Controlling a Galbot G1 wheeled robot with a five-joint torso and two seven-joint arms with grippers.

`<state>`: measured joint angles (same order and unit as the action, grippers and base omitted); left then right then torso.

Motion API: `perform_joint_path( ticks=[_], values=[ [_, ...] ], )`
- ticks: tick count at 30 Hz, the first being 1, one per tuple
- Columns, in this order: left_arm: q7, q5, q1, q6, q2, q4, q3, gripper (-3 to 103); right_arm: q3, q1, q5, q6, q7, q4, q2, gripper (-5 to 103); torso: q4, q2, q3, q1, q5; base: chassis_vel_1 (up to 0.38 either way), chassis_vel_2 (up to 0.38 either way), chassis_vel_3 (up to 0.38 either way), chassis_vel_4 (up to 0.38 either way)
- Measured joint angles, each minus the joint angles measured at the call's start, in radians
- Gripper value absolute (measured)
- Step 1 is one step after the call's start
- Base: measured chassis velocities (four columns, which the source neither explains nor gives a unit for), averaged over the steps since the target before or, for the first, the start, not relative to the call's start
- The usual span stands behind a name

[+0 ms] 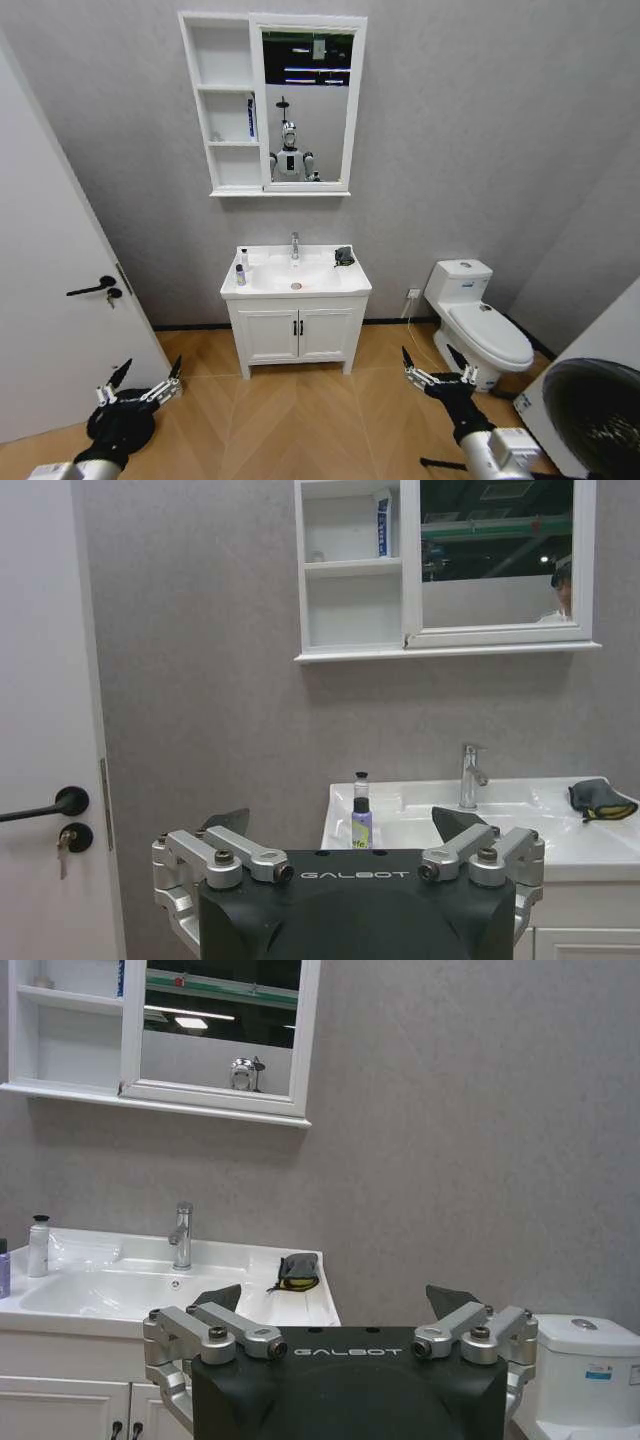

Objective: Move facial cleanser and shampoo from washbasin to cabinet, then wipe washbasin with towel.

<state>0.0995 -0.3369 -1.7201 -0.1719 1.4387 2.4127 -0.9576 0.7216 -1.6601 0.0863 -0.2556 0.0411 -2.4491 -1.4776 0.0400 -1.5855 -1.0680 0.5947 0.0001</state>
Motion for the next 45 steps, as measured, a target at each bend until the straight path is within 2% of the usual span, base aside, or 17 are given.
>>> perform_joint_path(
  ticks=[4,7,11,14,16,18,20,22,23,29,32,38,40,43,45],
  values=[
    [0.0,0.0,-0.001,0.001,0.003,0.0,0.005,100,0.0,-0.008,-0.008,0.008,0.003,0.001,-0.002,100,-0.0003,0.0,0.0,0.0,0.0001,-0.231,0.223,0.238,-0.233],
    [0.001,0.001,-0.002,0.003,0.005,-0.001,0.012,100,0.0,-0.013,-0.012,0.015,0.003,0.002,-0.003,100,0.0005,0.0,0.0,0.0,-0.0006,-0.278,0.276,0.27,-0.284],
    [0.001,0.003,0.0,0.004,0.006,-0.005,0.018,100,0.002,-0.018,-0.013,0.016,0.003,0.002,-0.003,100,-0.0002,0.0,0.0,0.0,0.0,-0.299,0.306,0.305,-0.292],
    [0.001,0.004,0.006,0.004,0.006,-0.007,0.023,100,0.003,-0.018,-0.015,0.018,0.003,0.001,-0.002,100,0.0004,0.0,0.0,0.0,-0.0005,-0.329,0.301,0.342,-0.317],
    [0.001,0.004,0.01,0.004,0.006,-0.008,0.026,100,0.001,-0.015,-0.02,0.02,0.003,0.004,-0.002,100,-0.0002,0.0,0.0,0.0,0.0004,-0.309,0.294,0.298,-0.296],
    [0.001,0.004,0.011,0.004,0.006,-0.008,0.027,100,-0.001,-0.013,-0.022,0.022,0.003,0.005,-0.002,100,-0.0003,0.0,0.0,0.0,-0.0004,-0.301,0.293,0.298,-0.293],
    [0.001,0.004,0.013,0.004,0.006,-0.008,0.03,100,-0.003,-0.012,-0.024,0.022,0.003,0.005,-0.002,100,0.0005,0.0,0.0,0.0,-0.0007,-0.244,0.253,0.271,-0.271],
    [0.001,0.004,0.015,0.004,0.007,-0.009,0.031,100,-0.005,-0.01,-0.026,0.022,0.003,0.006,-0.002,100,-0.0001,0.0,0.0,0.001,0.0004,-0.244,0.244,0.2,-0.244],
    [0.001,0.004,0.017,0.004,0.008,-0.01,0.034,100,-0.007,-0.009,-0.03,0.022,0.003,0.008,-0.001,100,-0.0001,0.0,0.0,0.0,-0.0007,-0.209,0.18,0.21,-0.197],
    [0.0,0.005,0.018,0.003,0.01,-0.012,0.036,100,-0.009,-0.01,-0.036,0.023,0.003,0.017,-0.001,100,0.0005,0.0,0.0,0.0,-0.0003,-0.174,0.15,0.164,-0.175],
    [0.0,0.005,0.018,0.003,0.012,-0.013,0.035,100,-0.009,-0.011,-0.037,0.024,0.004,0.019,0.0,100,-0.0001,0.0,0.0,0.0,0.0001,-0.145,0.138,0.147,-0.139],
    [0.0,0.006,0.018,0.003,0.014,-0.014,0.031,100,-0.008,-0.005,-0.037,0.024,0.004,0.022,0.002,100,-0.0002,0.0,0.0,0.0,0.0001,-0.174,0.162,0.173,-0.168],
    [0.0,0.006,0.018,0.003,0.014,-0.014,0.03,100,-0.008,-0.005,-0.037,0.024,0.004,0.022,0.001,100,0.0005,0.0,0.0,0.0,-0.0006,-0.191,0.165,0.19,-0.203],
    [0.0,0.006,0.018,0.003,0.014,-0.014,0.03,100,-0.008,-0.005,-0.037,0.024,0.004,0.023,-0.001,100,-0.0001,0.0,0.0,0.0,0.0003,-0.181,0.182,0.183,-0.196],
    [0.0,0.006,0.018,0.003,0.014,-0.014,0.03,100,-0.008,-0.005,-0.036,0.026,0.004,0.025,-0.002,100,0.0,0.0,0.0,0.0,-0.0004,-0.181,0.173,0.19,-0.175]
  ],
)
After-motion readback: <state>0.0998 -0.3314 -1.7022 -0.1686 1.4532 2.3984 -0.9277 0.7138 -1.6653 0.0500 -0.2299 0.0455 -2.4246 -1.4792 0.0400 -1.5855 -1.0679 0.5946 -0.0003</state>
